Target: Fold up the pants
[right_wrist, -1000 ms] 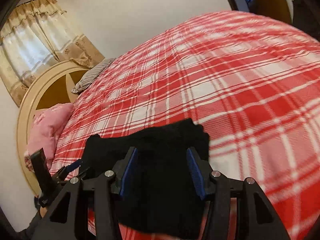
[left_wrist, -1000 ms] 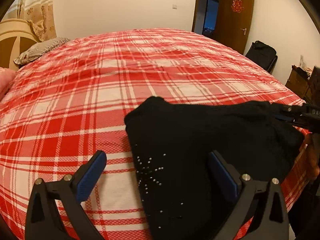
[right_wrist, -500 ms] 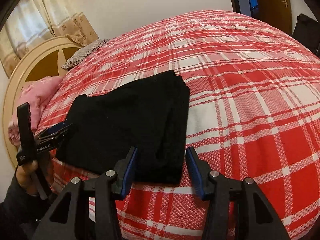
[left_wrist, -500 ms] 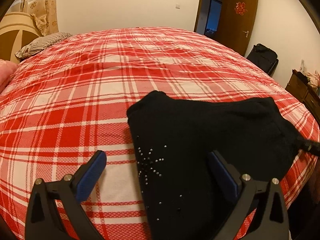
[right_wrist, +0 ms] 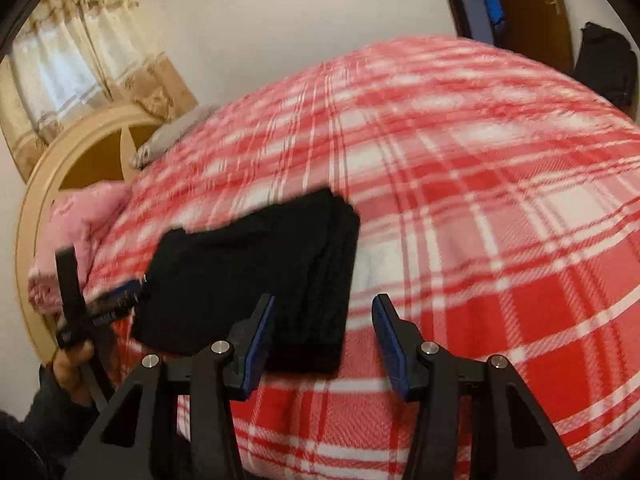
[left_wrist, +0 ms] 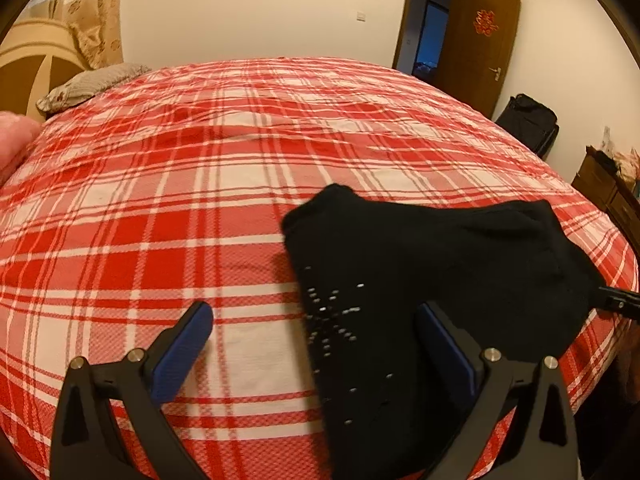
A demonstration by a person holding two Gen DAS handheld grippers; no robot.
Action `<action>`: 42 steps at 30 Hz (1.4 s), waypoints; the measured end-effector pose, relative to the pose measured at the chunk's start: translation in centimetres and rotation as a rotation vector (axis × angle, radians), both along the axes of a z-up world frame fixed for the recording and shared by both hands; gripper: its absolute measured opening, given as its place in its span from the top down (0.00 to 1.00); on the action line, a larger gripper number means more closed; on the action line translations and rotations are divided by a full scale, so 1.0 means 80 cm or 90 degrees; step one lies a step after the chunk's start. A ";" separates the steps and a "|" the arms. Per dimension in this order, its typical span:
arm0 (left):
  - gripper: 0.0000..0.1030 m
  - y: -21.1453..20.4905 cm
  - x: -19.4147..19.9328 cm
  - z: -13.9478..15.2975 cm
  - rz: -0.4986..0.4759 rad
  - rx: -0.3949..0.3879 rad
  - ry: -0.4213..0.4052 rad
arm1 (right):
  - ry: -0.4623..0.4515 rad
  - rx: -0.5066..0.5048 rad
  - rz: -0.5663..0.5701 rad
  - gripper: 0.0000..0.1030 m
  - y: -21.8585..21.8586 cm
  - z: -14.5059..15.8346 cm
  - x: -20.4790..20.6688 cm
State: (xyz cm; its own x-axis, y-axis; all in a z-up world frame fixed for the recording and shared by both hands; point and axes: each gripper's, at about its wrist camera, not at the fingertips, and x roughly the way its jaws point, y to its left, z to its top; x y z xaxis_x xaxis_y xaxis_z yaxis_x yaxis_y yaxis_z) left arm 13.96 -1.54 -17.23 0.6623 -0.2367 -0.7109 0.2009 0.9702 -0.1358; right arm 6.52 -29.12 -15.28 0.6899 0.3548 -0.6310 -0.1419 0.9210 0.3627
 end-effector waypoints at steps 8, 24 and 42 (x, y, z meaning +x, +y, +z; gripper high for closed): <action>0.00 0.002 0.003 -0.006 0.008 -0.007 0.006 | 0.031 -0.088 0.035 0.51 0.039 -0.010 -0.003; 0.00 0.017 0.000 -0.010 0.022 -0.037 0.022 | 0.084 -0.046 0.046 0.83 0.019 -0.042 -0.007; 0.00 0.007 0.010 -0.014 -0.021 -0.080 0.027 | 0.129 0.051 0.020 0.47 -0.001 -0.041 0.079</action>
State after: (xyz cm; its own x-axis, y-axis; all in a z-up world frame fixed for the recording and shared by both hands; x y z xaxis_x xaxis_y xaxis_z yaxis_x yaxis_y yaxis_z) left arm 14.74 -0.98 -18.34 0.6225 -0.3464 -0.7018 0.2232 0.9381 -0.2650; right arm 12.85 -29.22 -18.56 0.5395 0.4286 -0.7247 -0.0862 0.8843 0.4588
